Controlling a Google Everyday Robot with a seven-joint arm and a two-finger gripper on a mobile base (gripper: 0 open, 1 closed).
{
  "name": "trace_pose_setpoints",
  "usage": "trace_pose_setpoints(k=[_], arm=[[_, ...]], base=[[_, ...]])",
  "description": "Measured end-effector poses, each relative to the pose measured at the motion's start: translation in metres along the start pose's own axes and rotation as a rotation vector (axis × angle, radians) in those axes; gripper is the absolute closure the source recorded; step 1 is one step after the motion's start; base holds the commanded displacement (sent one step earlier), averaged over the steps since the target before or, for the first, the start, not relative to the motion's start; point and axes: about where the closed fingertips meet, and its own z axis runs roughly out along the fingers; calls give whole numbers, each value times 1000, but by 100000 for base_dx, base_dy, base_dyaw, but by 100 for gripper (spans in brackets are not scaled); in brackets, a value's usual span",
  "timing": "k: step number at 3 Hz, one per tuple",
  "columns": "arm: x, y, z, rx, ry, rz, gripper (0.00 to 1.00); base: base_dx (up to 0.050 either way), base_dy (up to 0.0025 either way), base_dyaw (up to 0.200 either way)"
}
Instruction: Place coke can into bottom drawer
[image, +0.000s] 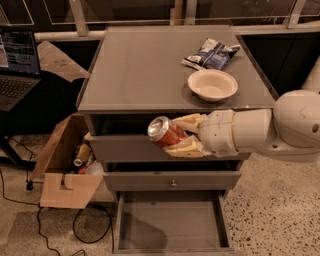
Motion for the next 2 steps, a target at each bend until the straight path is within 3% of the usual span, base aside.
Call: trace_pose_setpoints(k=[1,2], arm=[[26,5,9,37,43,28,100],[26,5,9,37,43,28,100]], base=[[0,0,0],[0,0,0]])
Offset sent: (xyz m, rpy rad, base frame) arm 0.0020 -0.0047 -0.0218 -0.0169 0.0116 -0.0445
